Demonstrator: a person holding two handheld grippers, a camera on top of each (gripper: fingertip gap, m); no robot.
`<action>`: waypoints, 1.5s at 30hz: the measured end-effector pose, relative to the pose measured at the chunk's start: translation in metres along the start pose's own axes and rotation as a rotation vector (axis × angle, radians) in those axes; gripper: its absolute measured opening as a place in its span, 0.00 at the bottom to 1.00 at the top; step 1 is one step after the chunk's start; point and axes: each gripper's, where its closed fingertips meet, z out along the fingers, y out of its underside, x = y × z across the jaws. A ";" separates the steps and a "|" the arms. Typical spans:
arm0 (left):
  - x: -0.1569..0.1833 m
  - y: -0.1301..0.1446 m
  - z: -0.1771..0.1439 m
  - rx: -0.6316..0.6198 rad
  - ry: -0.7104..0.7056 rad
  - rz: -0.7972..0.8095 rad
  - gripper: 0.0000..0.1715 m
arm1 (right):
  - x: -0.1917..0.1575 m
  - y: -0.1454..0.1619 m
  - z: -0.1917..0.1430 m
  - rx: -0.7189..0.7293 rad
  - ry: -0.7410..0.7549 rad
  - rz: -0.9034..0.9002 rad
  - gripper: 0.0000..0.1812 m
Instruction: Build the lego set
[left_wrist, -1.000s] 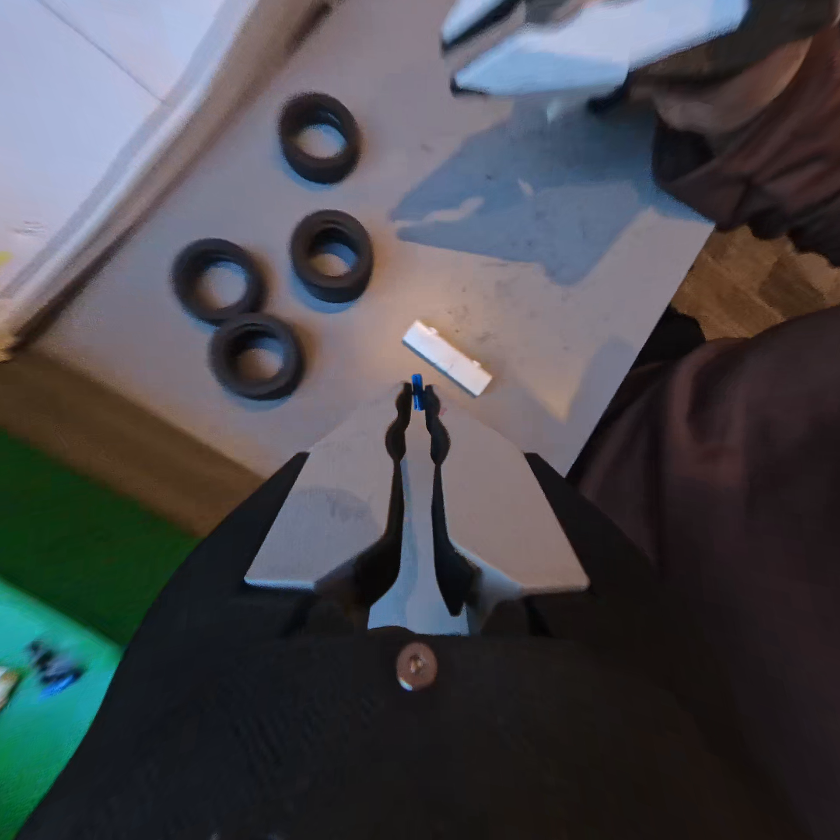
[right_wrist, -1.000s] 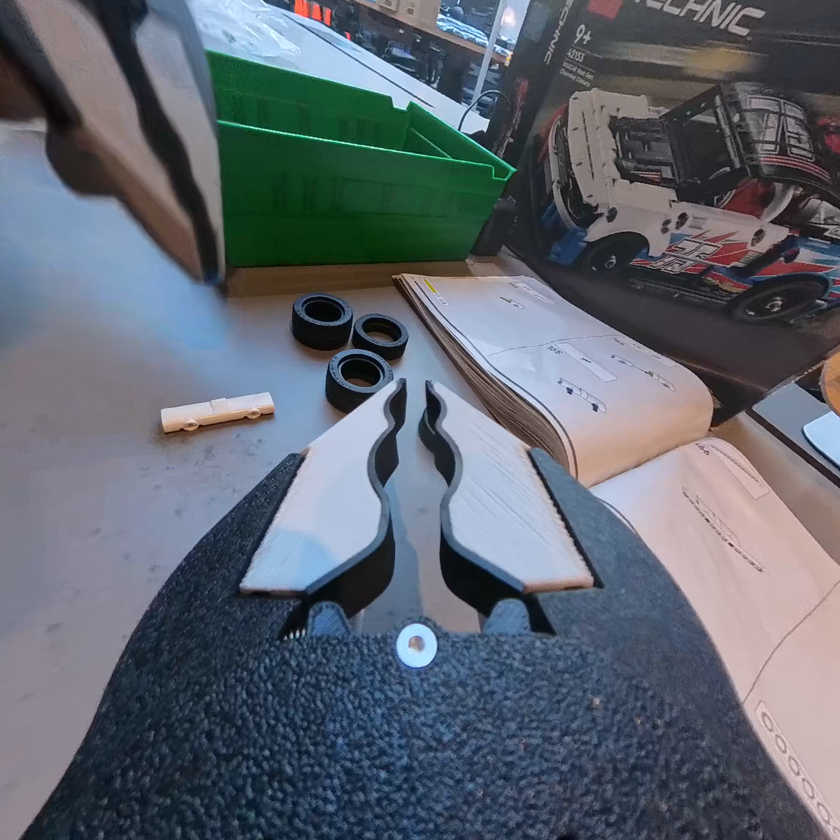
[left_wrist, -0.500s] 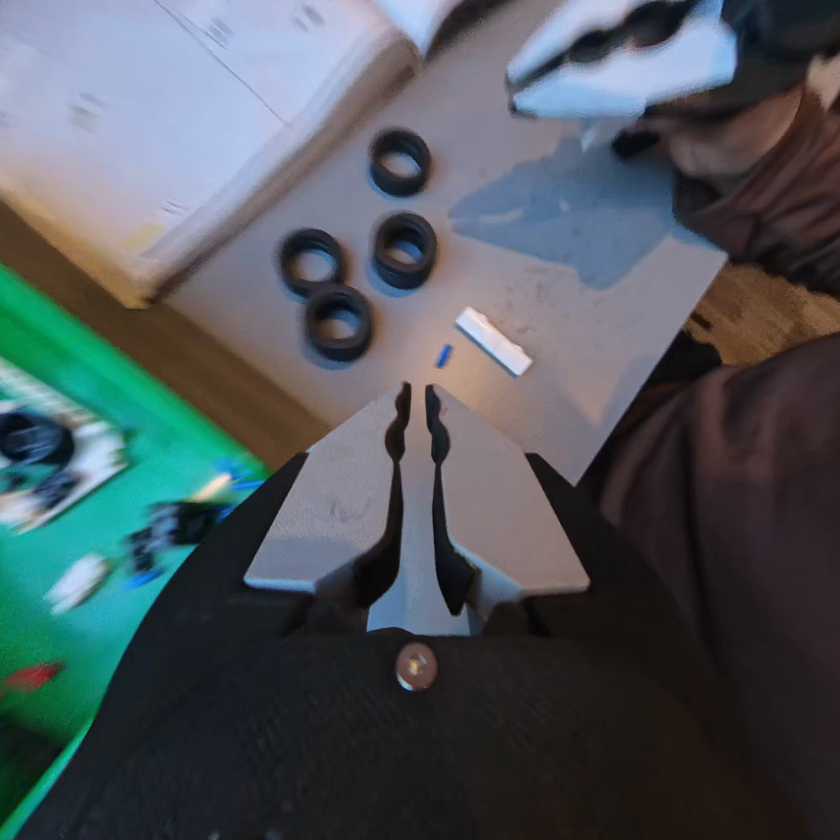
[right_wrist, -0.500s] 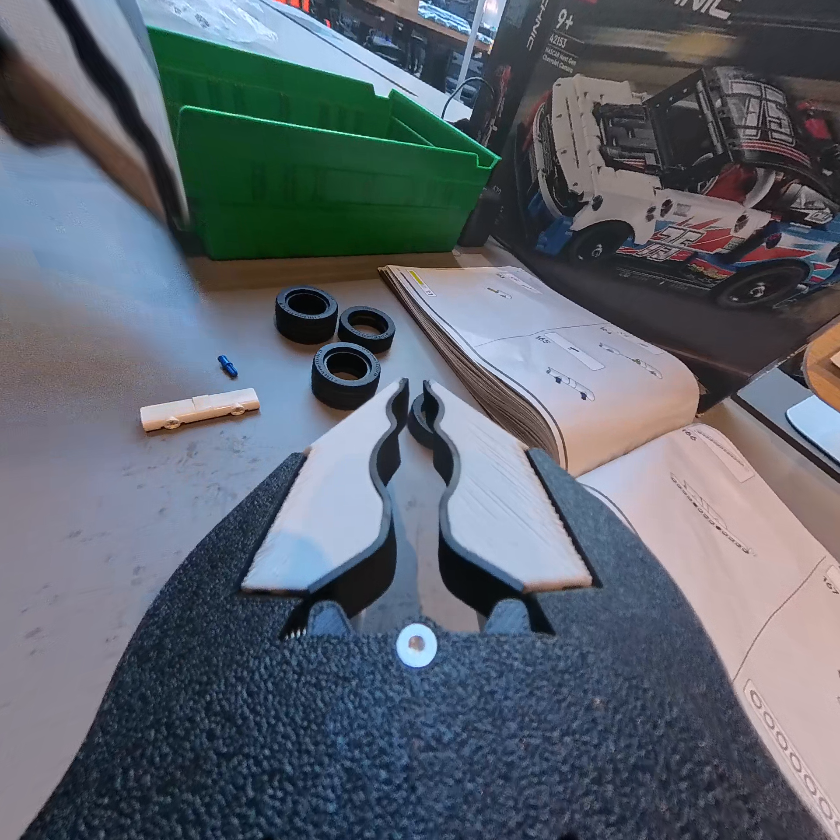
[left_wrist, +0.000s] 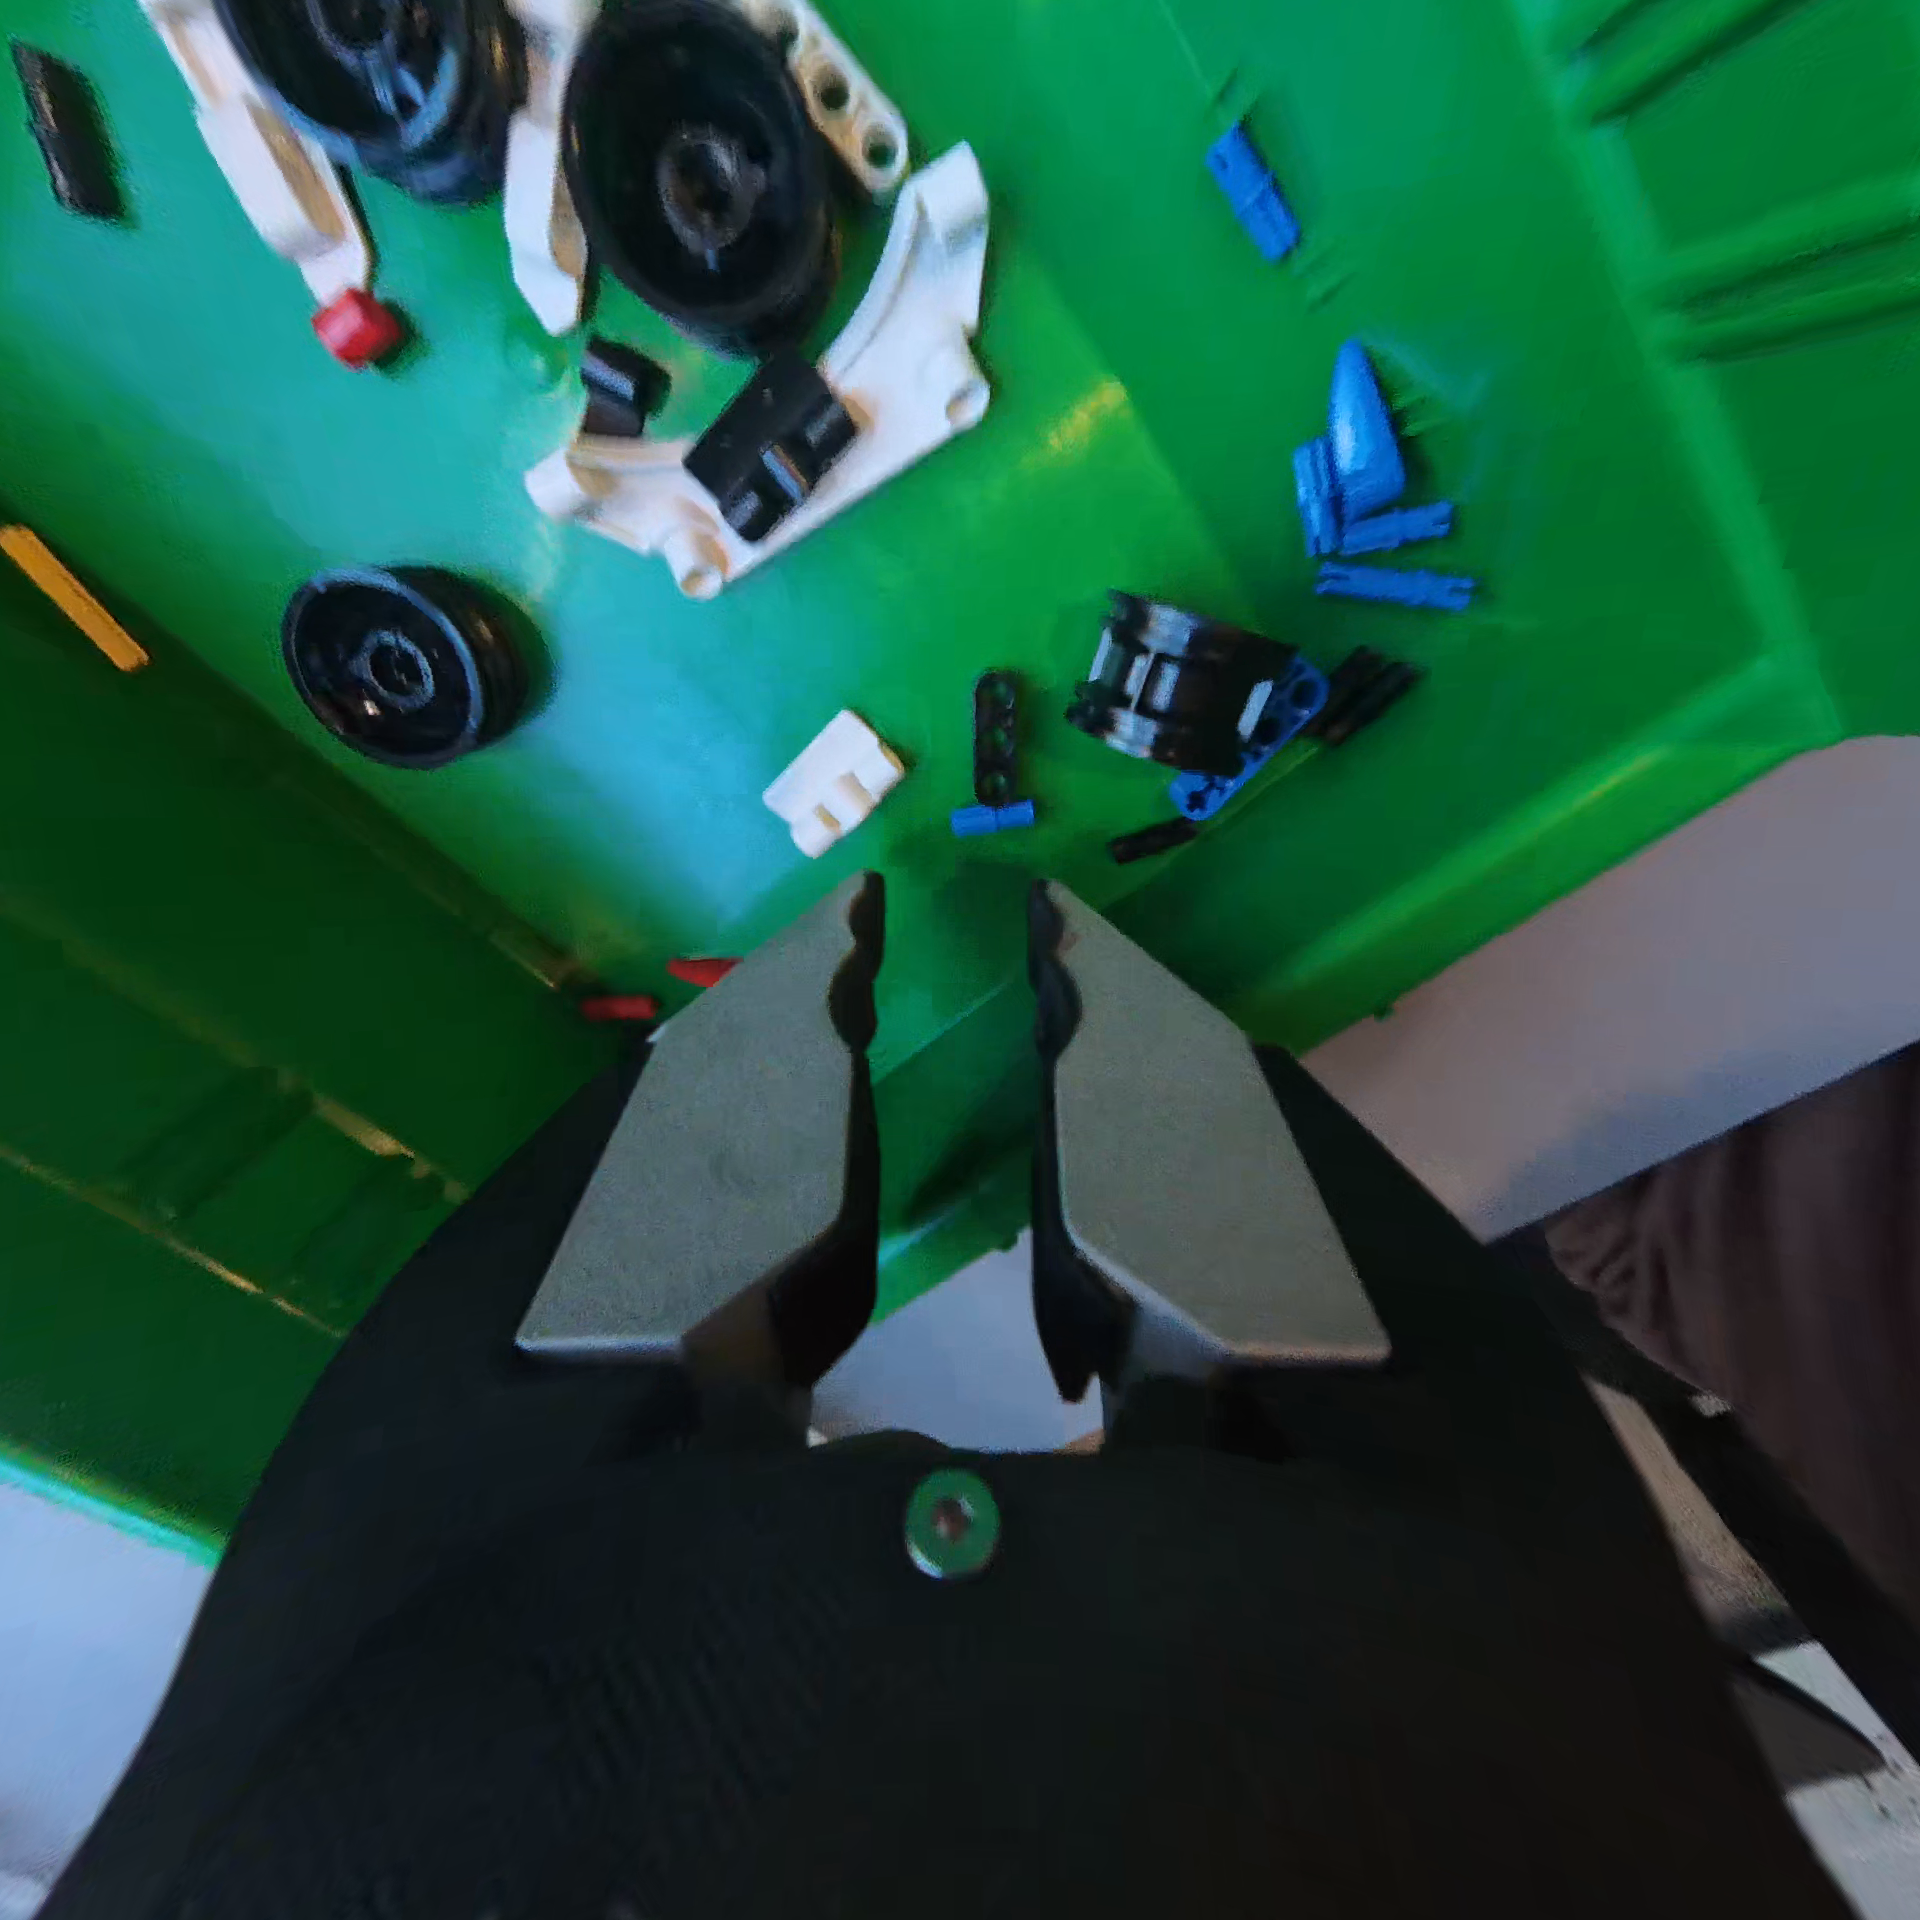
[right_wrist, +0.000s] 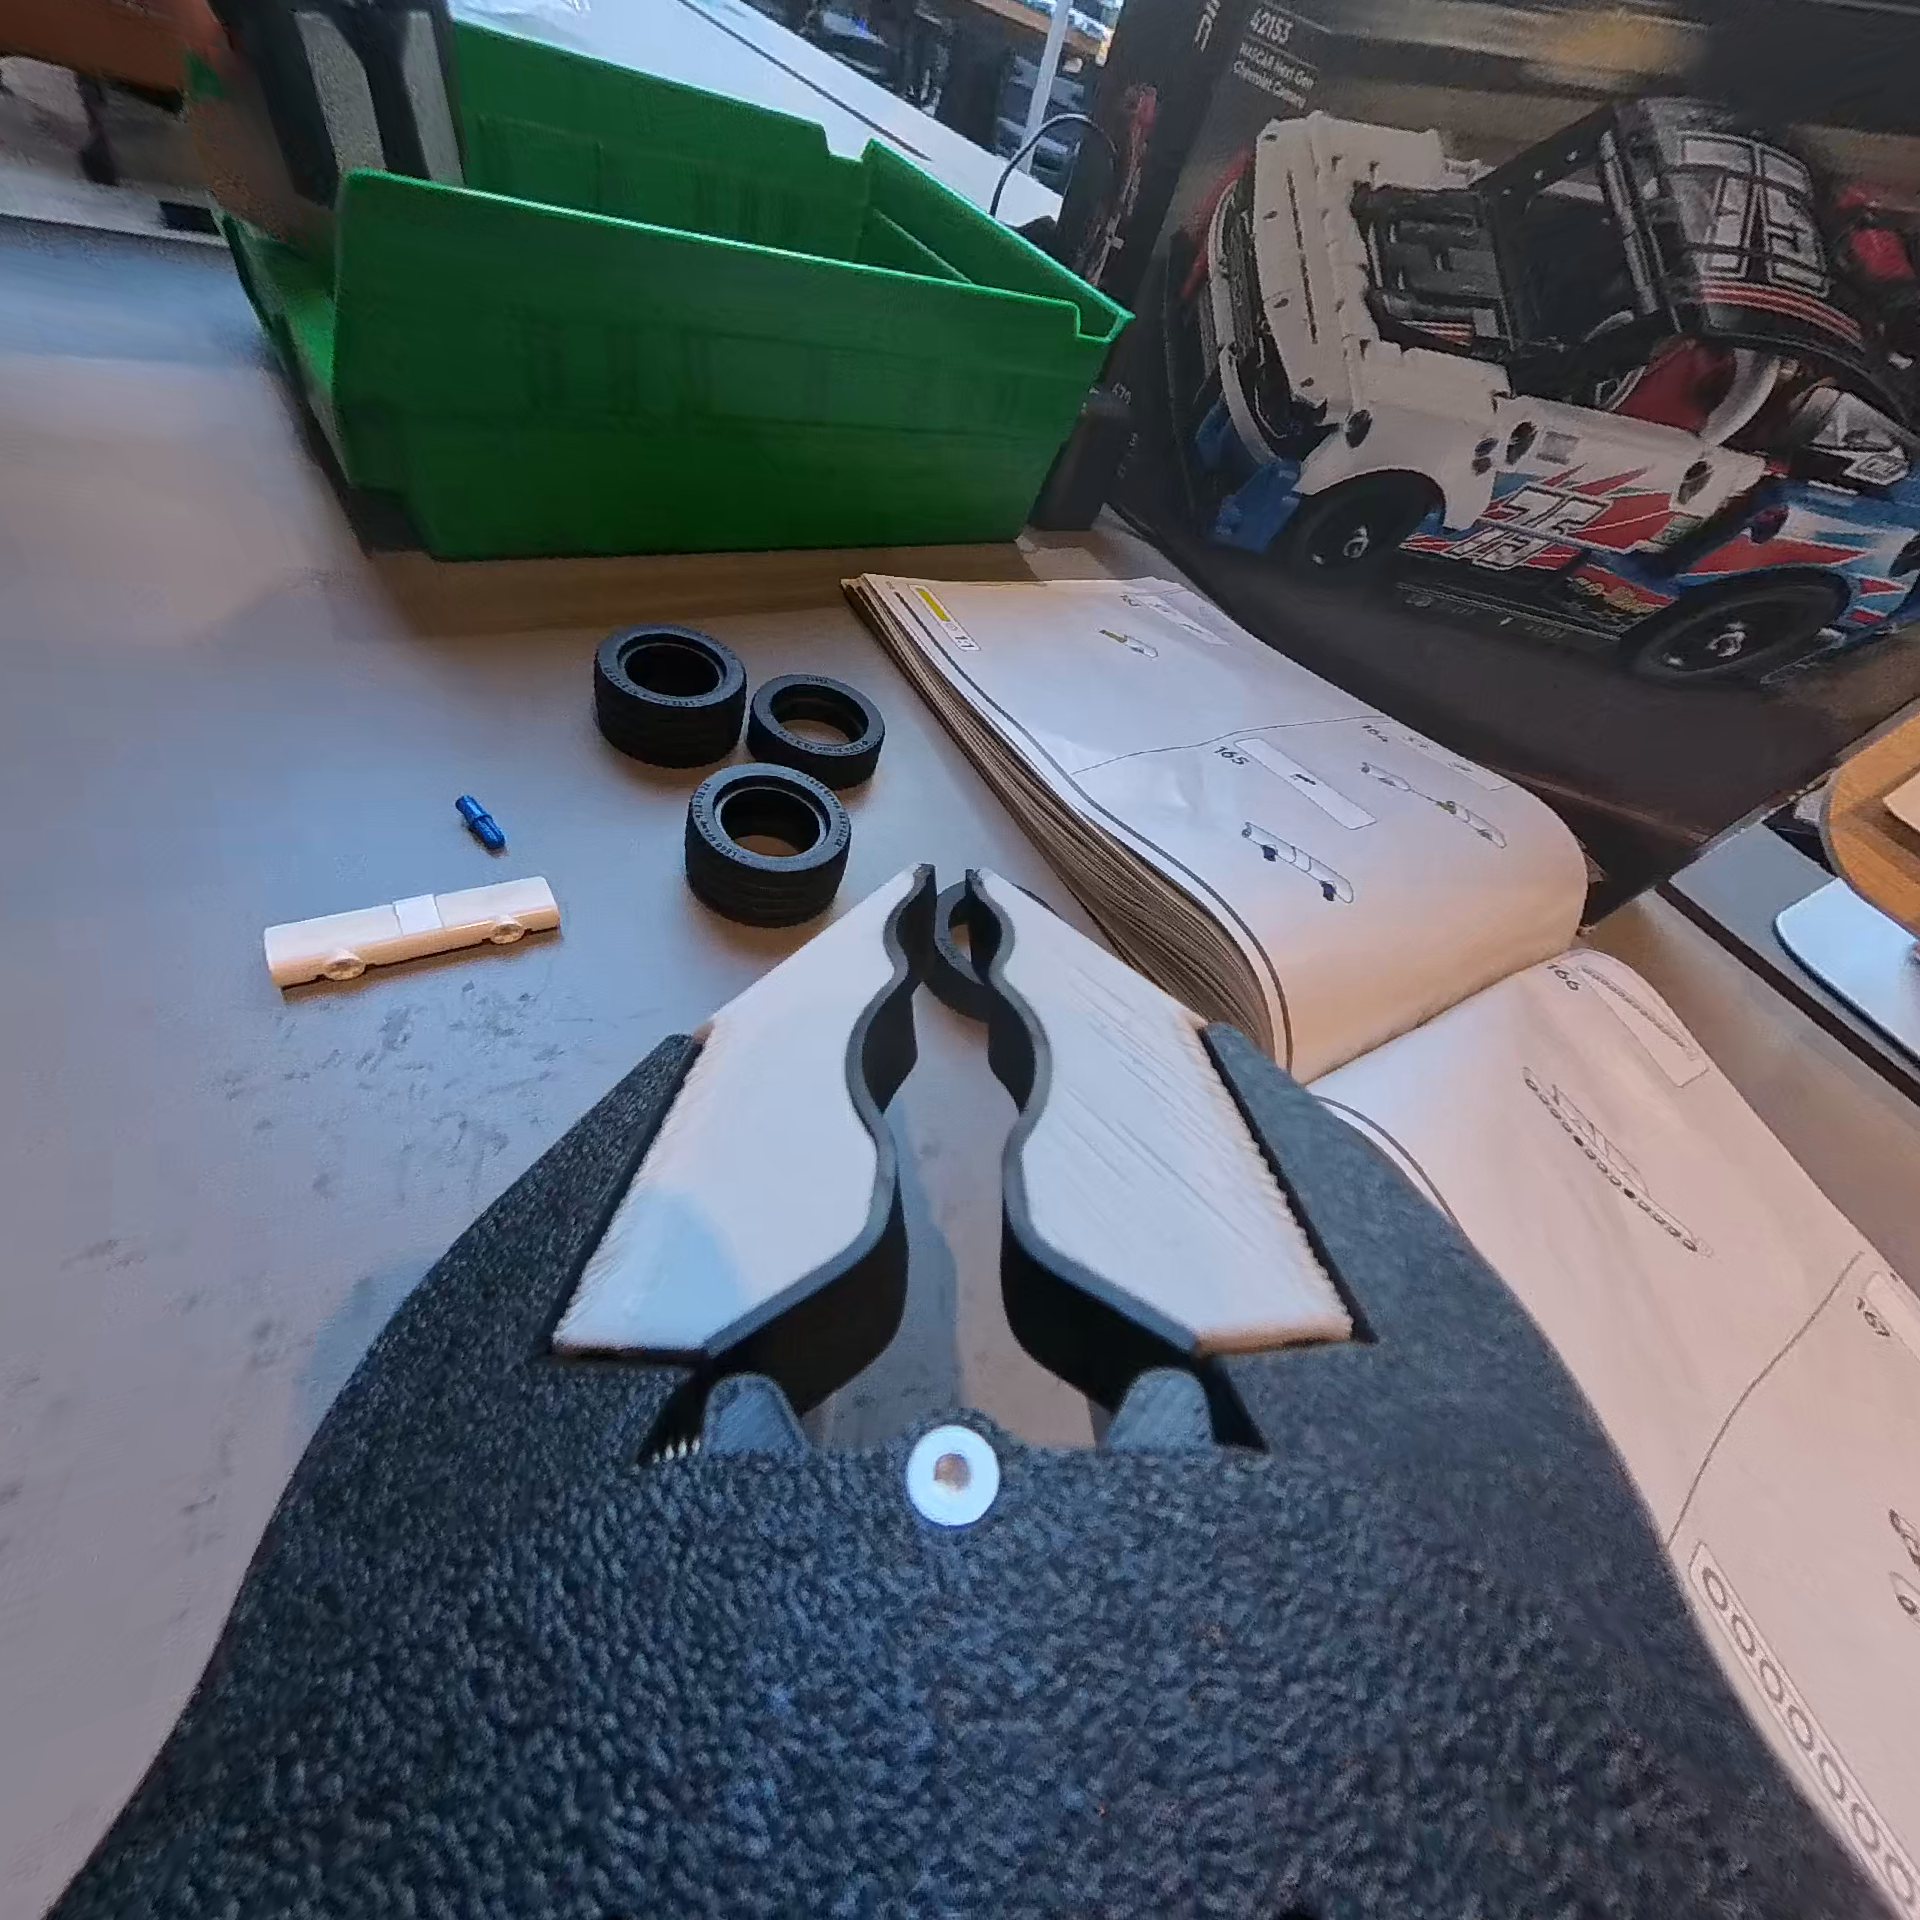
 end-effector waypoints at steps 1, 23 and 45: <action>0.002 -0.004 0.000 0.015 0.012 -0.006 0.18 | 0.000 0.000 0.000 0.000 -0.002 0.001 0.03; 0.007 -0.011 -0.007 0.074 0.081 0.002 0.01 | -0.001 -0.006 -0.009 0.040 -0.015 0.008 0.02; -0.002 -0.004 0.003 -0.029 -0.077 0.502 0.01 | -0.003 -0.004 -0.007 0.030 -0.022 0.012 0.02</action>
